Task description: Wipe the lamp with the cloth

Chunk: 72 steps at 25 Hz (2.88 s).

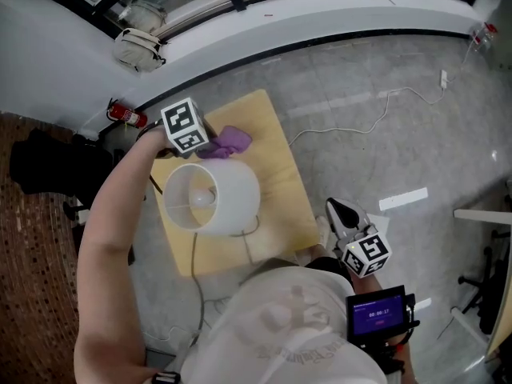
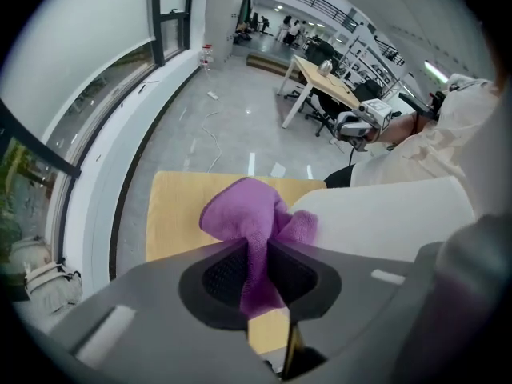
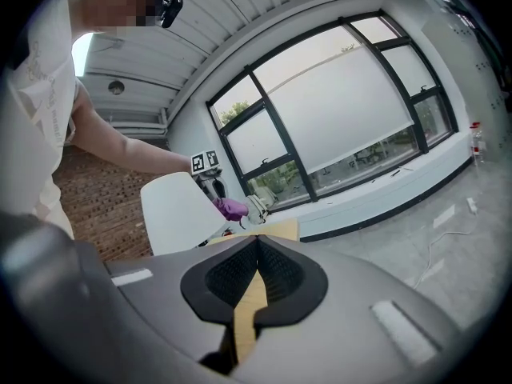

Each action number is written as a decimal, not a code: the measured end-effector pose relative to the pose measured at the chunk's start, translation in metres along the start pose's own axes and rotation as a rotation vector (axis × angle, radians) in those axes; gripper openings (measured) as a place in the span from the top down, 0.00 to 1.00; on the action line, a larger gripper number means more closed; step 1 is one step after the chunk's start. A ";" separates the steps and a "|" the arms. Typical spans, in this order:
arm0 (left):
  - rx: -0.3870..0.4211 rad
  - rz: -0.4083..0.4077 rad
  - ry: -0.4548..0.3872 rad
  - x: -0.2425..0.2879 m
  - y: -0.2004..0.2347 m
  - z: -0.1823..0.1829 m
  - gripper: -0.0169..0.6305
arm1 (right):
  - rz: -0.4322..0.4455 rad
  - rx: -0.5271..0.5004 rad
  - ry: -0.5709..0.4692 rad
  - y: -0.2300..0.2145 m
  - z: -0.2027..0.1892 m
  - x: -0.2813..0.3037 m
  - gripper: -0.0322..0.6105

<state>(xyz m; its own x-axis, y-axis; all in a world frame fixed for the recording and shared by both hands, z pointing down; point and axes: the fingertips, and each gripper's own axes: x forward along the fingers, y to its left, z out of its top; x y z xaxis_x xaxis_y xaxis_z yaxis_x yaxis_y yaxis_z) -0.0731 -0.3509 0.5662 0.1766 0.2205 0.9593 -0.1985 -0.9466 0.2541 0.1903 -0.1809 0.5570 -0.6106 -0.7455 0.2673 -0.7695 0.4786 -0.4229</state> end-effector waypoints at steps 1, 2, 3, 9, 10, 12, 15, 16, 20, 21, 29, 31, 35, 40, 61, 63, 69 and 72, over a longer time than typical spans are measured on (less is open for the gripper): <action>-0.016 0.011 -0.002 0.003 0.004 -0.005 0.87 | 0.000 -0.009 0.008 -0.001 0.000 0.000 0.93; -0.030 0.024 -0.003 0.006 0.007 -0.011 0.87 | 0.001 -0.018 0.015 -0.001 -0.001 -0.001 0.93; -0.044 0.034 -0.006 0.009 0.009 -0.018 0.87 | 0.004 -0.026 0.021 -0.001 -0.001 -0.002 0.93; -0.050 0.044 -0.170 -0.010 -0.002 -0.043 0.87 | 0.041 -0.046 0.033 0.010 -0.003 0.014 0.93; -0.031 0.046 -0.199 -0.018 -0.006 -0.043 0.87 | 0.050 -0.050 0.035 0.013 -0.003 0.018 0.93; 0.002 0.044 -0.243 -0.035 -0.016 -0.041 0.87 | 0.072 -0.063 0.041 0.021 -0.002 0.025 0.93; 0.043 0.023 -0.301 -0.065 -0.035 -0.033 0.87 | 0.101 -0.075 0.045 0.032 0.002 0.031 0.93; 0.058 0.013 -0.315 -0.074 -0.043 -0.030 0.87 | 0.108 -0.078 0.045 0.034 0.002 0.032 0.93; 0.132 0.000 -0.343 -0.104 -0.068 -0.026 0.87 | 0.125 -0.087 0.047 0.040 0.003 0.035 0.93; 0.150 0.002 -0.351 -0.111 -0.072 -0.025 0.87 | 0.127 -0.088 0.046 0.040 0.003 0.035 0.93; 0.260 0.085 -0.379 -0.148 -0.099 -0.034 0.87 | 0.138 -0.104 0.048 0.054 0.002 0.035 0.93; 0.267 0.128 -0.378 -0.142 -0.097 -0.039 0.87 | 0.140 -0.110 0.050 0.058 0.000 0.034 0.93; 0.254 0.215 -0.393 -0.127 -0.078 -0.042 0.87 | 0.144 -0.121 0.060 0.056 0.003 0.036 0.93; 0.225 0.290 -0.410 -0.103 -0.070 -0.065 0.87 | 0.140 -0.143 0.074 0.072 0.002 0.030 0.93; -0.109 0.287 -0.529 -0.029 -0.062 -0.130 0.87 | 0.185 -0.198 0.110 0.096 -0.004 0.023 0.93; -0.112 0.305 -0.570 -0.041 -0.067 -0.124 0.87 | 0.195 -0.205 0.107 0.098 -0.003 0.023 0.93; -0.077 0.375 -0.630 -0.078 -0.086 -0.111 0.87 | 0.235 -0.235 0.100 0.113 0.005 0.024 0.93; -0.057 0.419 -0.643 -0.096 -0.094 -0.107 0.87 | 0.247 -0.238 0.090 0.117 0.007 0.025 0.93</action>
<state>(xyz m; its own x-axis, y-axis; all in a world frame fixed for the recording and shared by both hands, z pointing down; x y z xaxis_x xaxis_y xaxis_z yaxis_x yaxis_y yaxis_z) -0.1743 -0.2580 0.4628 0.5978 -0.3504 0.7210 -0.4183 -0.9036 -0.0922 0.0859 -0.1467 0.5081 -0.7894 -0.5553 0.2618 -0.6124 0.7418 -0.2731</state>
